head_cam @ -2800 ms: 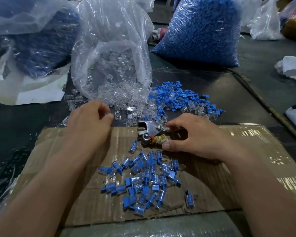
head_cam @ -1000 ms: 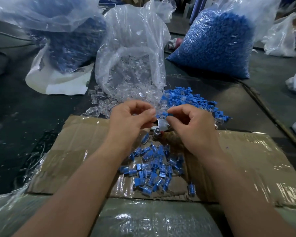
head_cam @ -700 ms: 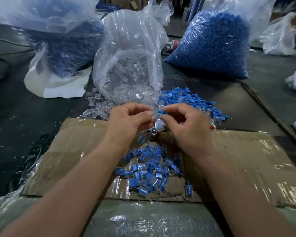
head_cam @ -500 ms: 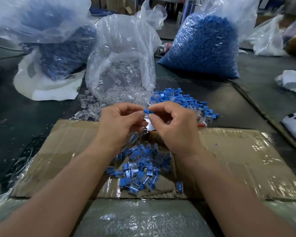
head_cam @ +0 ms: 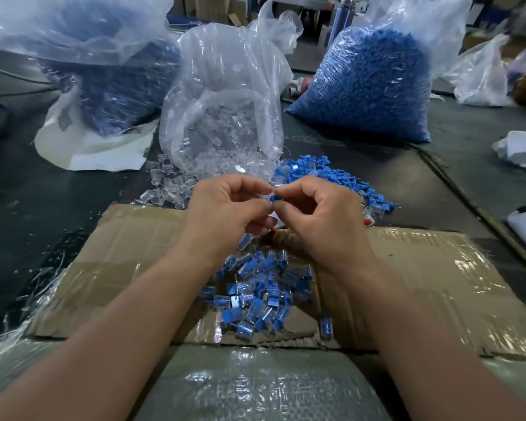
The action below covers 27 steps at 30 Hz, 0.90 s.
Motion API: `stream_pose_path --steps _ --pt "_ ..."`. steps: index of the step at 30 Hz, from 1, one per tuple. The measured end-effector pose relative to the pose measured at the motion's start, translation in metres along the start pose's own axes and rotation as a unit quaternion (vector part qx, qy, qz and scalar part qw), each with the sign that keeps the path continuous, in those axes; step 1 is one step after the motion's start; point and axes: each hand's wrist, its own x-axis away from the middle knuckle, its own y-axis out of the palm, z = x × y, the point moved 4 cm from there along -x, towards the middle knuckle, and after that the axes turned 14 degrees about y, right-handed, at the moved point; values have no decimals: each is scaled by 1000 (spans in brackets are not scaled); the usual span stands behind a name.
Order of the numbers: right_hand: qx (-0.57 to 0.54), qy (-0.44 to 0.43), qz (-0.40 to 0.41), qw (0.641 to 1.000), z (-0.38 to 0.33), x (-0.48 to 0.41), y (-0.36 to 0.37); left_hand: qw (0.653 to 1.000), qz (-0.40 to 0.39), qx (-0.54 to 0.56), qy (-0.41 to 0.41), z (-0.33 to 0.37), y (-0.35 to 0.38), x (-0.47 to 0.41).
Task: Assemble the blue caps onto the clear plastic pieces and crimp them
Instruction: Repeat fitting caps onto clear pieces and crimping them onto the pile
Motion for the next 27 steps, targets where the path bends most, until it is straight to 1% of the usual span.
stream_pose_path --steps 5,7,9,13,19,27 --pt "-92 45 -90 991 0 -3 -1 997 -29 62 -41 2 -2 -2" --pt "-133 30 -113 984 -3 -2 -2 994 -47 87 -55 3 -2 -2" --pt "-165 11 -110 980 -5 -1 -3 992 -55 96 -61 4 -3 -2" --pt "-176 -13 -141 974 -4 1 -2 996 -46 56 -53 5 -7 -3" --pt "-112 -83 -100 985 -7 2 -4 995 -49 56 -68 4 -8 -4" --pt "-59 -112 -51 991 -4 1 -6 992 -55 81 -78 3 -10 -5"
